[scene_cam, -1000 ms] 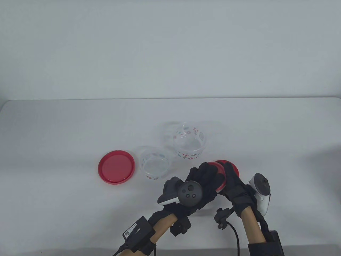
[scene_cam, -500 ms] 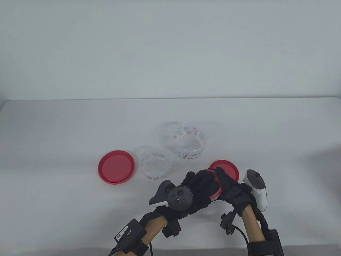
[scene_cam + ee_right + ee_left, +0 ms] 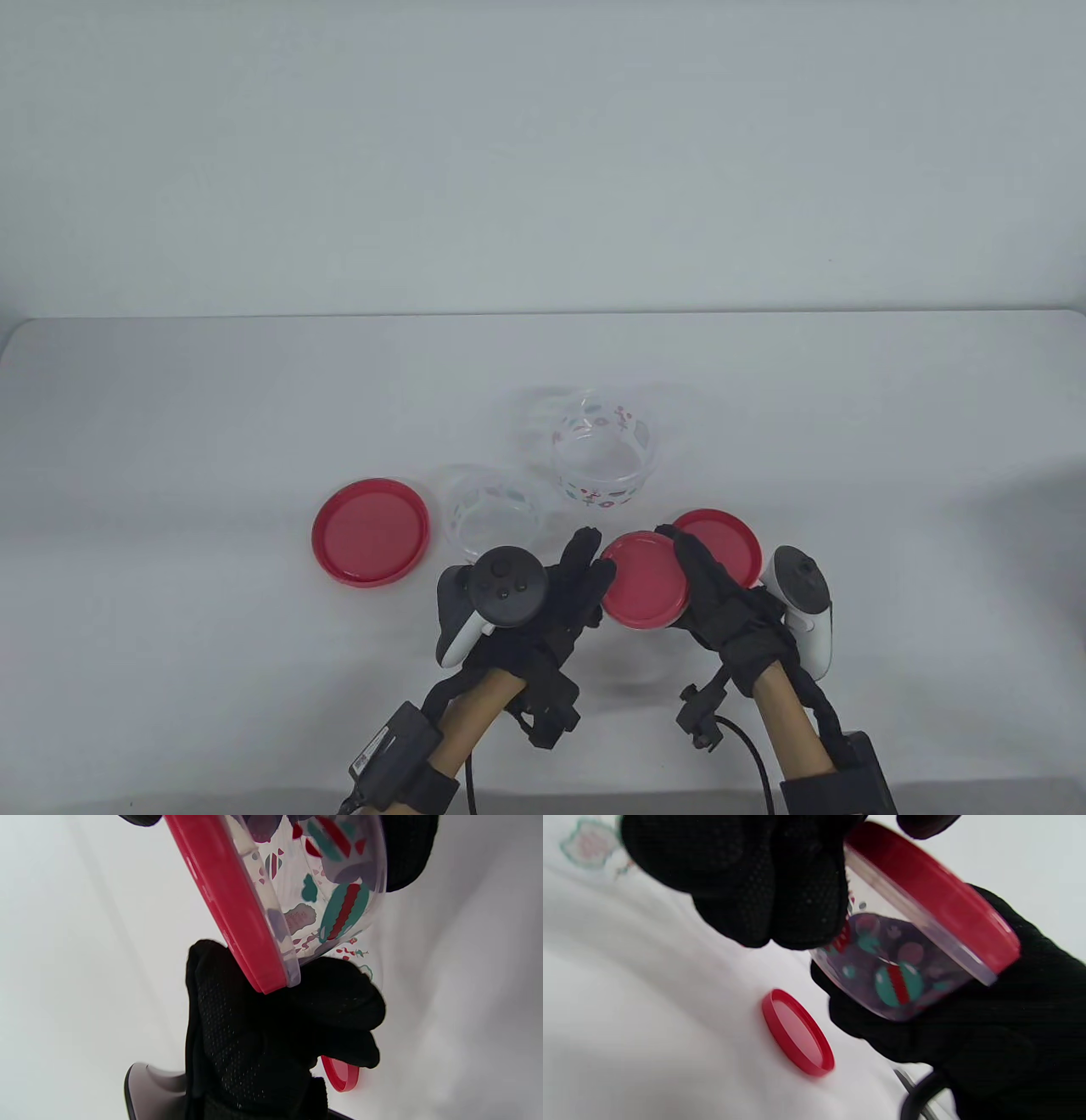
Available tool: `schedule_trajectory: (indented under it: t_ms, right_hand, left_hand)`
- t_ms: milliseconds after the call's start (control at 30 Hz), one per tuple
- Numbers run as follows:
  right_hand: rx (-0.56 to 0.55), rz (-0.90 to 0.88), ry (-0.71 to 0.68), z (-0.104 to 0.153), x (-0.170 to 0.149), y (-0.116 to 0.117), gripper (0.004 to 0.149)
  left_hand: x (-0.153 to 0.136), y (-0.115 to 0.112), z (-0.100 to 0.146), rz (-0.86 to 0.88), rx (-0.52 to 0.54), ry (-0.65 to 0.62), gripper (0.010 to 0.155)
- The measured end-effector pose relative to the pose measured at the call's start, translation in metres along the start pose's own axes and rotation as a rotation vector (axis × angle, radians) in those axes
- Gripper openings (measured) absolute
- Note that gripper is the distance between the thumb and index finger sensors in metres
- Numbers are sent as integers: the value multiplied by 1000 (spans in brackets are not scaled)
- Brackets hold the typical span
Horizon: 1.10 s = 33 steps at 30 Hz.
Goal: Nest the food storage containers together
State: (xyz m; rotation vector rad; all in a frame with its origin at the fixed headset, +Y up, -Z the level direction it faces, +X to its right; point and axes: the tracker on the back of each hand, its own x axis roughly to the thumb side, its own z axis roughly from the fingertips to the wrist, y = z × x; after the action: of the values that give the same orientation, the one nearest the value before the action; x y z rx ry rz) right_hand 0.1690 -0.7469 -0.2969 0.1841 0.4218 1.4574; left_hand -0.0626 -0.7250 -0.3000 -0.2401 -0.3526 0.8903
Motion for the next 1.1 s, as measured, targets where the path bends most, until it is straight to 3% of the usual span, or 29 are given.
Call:
schedule_trajectory:
  t_ms: [267,367,567,800,933,1100]
  right_hand:
    - [-4,14,11,-2,-3,4,70]
    - [8,-7,-16,-1,-1,4,77]
    - [-116,12,-45,3,6,-12,78]
    - [-123,-13,-53,4,8,-14,77]
    - [-112,-14,-57,4,9,-13,77]
    - [-117,-18,-61,4,8,-13,76]
  left_hand:
    - [-7,0,-2,65,-22,53,63]
    - [-6,7,-3,59,-8,60,62]
    - [-2,47,-2,14,157,93,62]
    - [-8,103,-3,-74,283,286,62]
    - [-19,116,-4,-123,302,399,62]
    - [-32,116,-9,-195,266,528,63]
